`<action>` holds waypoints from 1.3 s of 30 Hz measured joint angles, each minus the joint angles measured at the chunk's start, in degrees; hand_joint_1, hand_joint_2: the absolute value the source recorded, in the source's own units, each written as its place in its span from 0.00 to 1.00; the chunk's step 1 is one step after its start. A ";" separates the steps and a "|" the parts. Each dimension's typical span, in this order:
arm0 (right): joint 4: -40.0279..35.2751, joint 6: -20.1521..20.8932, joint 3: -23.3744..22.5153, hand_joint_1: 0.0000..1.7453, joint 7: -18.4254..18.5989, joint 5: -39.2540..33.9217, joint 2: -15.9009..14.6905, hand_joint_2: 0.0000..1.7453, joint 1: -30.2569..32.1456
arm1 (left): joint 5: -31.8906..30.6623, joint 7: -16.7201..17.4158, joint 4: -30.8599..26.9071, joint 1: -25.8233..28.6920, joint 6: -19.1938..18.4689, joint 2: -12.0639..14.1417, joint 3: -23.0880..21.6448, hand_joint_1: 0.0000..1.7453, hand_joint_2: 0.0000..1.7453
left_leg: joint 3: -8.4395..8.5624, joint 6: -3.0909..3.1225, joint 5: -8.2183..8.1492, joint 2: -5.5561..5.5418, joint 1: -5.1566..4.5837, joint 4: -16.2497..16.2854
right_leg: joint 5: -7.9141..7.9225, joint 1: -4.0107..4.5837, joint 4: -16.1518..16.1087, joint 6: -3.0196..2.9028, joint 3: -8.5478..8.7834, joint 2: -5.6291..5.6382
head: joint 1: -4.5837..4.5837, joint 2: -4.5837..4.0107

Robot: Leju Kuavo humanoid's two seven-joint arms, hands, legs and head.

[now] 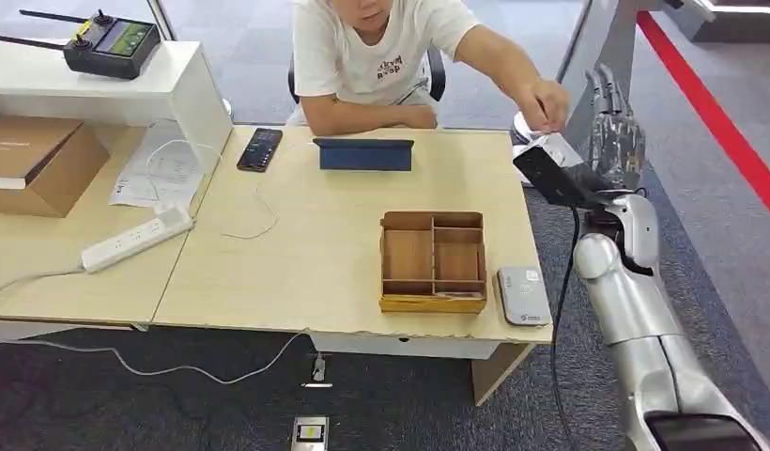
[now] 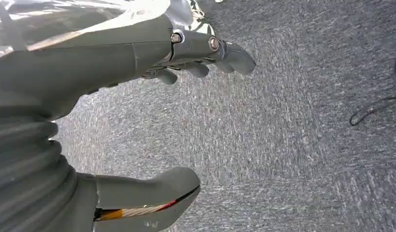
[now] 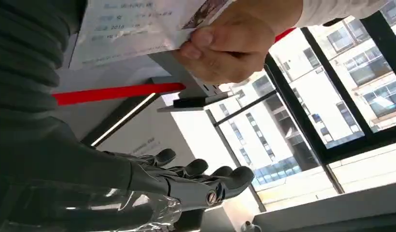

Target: Pass the card to the sensor for recognition and then transmit it.

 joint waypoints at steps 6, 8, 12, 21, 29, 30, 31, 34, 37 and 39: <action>1.88 -0.13 0.39 1.00 -0.87 -1.59 0.48 1.00 -0.75 | 0.02 -0.42 0.00 0.00 0.00 0.00 0.00 0.00 1.00 | 0.00 0.00 0.00 0.00 0.00 0.00 | 0.00 0.00 0.00 0.00 0.00 0.00 | 0.00 0.00; 2.29 -0.15 0.48 1.00 -0.90 -1.79 0.63 1.00 -0.98 | 0.02 -0.44 0.00 0.00 0.00 0.02 0.00 0.00 1.00 | 0.00 0.00 0.00 0.00 0.00 0.00 | 0.00 0.00 0.00 0.00 0.00 0.00 | 0.00 0.00; 3.10 -0.11 0.68 1.00 -1.03 -2.21 0.85 1.00 -1.27 | 0.02 -0.48 0.00 0.00 -0.13 0.02 0.00 0.00 1.00 | -0.01 0.00 0.00 0.00 0.00 0.00 | 0.00 0.00 0.00 0.00 -0.01 0.00 | -0.02 0.00; 3.43 -0.11 0.70 1.00 -1.53 -2.88 1.22 1.00 -1.30 | 0.09 -0.35 0.00 -0.01 -0.13 0.09 0.00 0.00 1.00 | 0.01 0.00 0.00 0.00 0.00 0.00 | 0.00 0.00 0.00 0.00 -0.01 0.01 | -0.02 0.00; 3.50 -0.09 0.92 1.00 -1.55 -3.21 1.62 1.00 -1.33 | 0.22 -0.02 0.00 0.01 -0.13 0.15 -0.02 0.00 1.00 | 0.00 -0.01 0.00 0.00 0.00 0.00 | 0.00 0.01 0.00 0.00 0.00 0.00 | -0.02 0.00; 3.91 0.41 1.16 1.00 -1.59 -3.98 2.03 1.00 -1.46 | 0.35 0.35 0.02 0.01 -0.22 0.15 -0.02 0.00 1.00 | 0.00 -0.01 0.00 0.00 0.00 0.00 | 0.00 0.01 0.01 0.00 -0.01 0.01 | -0.02 0.00; 3.95 2.73 1.27 1.00 -1.55 -4.98 2.21 1.00 -1.71 | 0.61 0.72 0.02 0.02 -0.20 0.15 0.00 0.00 1.00 | 0.01 -0.01 0.00 0.00 0.00 0.00 | 0.00 0.01 0.00 0.00 -0.01 0.01 | 0.02 0.00; 3.93 5.14 1.40 1.00 -1.03 -5.64 1.88 1.00 -1.85 | 1.22 1.01 0.00 0.03 -0.09 0.15 0.00 0.00 1.00 | 0.03 -0.01 0.00 0.00 0.00 0.01 | 0.00 0.01 0.00 0.00 -0.02 0.01 | -0.02 0.00; 3.14 7.98 1.49 1.00 0.02 -6.43 0.59 1.00 -1.30 | 1.33 1.49 0.00 0.09 -0.09 0.15 0.00 0.00 1.00 | 0.03 -0.01 0.00 0.01 0.00 0.02 | 0.00 0.00 -0.02 0.00 -0.05 0.00 | 0.00 0.00; 1.67 10.67 1.49 1.00 1.28 -6.86 -1.00 1.00 -0.12 | 1.38 1.75 0.02 0.18 -0.09 0.15 0.00 0.00 1.00 | 0.03 -0.01 0.00 0.01 0.00 0.03 | 0.00 0.00 -0.03 0.00 -0.04 0.00 | 0.00 0.00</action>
